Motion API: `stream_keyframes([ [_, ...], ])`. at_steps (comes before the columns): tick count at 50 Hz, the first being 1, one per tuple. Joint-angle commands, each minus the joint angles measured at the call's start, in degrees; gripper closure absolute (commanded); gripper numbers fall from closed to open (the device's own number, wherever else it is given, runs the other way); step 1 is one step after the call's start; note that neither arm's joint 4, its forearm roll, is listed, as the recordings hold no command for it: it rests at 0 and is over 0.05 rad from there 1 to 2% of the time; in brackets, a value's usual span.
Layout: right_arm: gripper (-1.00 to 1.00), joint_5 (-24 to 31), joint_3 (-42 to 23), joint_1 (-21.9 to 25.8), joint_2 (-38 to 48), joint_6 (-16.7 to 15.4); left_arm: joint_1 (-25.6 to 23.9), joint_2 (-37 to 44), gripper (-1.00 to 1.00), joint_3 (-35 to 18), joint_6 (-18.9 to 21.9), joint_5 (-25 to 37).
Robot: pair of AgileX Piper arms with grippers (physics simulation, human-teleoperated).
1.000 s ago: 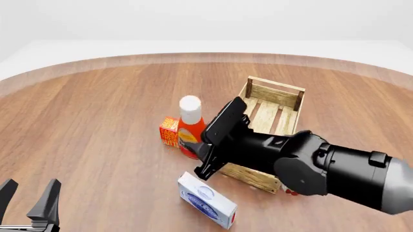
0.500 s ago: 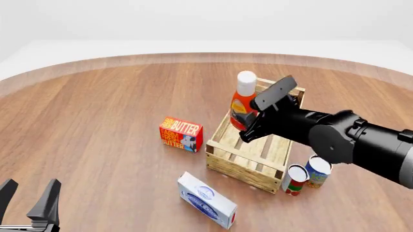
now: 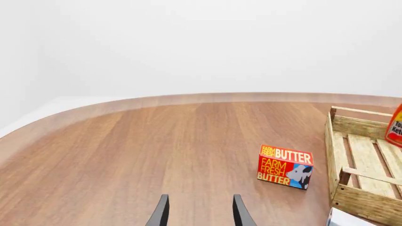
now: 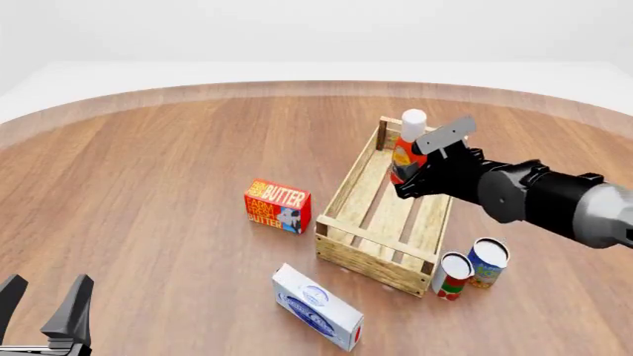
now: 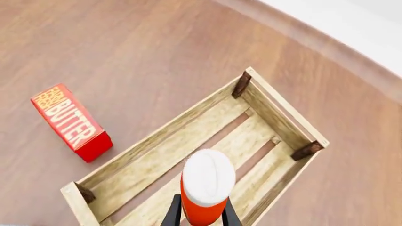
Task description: Pick up the ketchup, and put it in the wooden tray.
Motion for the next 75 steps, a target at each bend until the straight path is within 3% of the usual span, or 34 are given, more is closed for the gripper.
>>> stream_keyframes([
  [1, 1.00, -1.96, -2.97, -2.51, 5.60, 1.02, 0.00, 0.00, -1.00, 0.00, 0.00, 0.00],
  [6, 1.00, -4.50, -3.47, -2.69, 9.33, 0.34, 0.00, 0.00, -1.00, 0.00, 0.00, 0.00],
  [13, 1.00, -7.57, -3.46, -2.51, 12.77, 1.97, 0.00, 0.00, -1.00, 0.00, 0.00, 0.00],
  [32, 1.00, -13.69, -1.05, -2.36, 15.05, 3.17, 0.00, 0.00, -1.00, 0.00, 0.00, 0.00],
  [75, 1.00, -18.06, -1.15, -2.12, 21.88, 3.72, 0.00, 0.00, -1.00, 0.00, 0.00, 0.00],
])
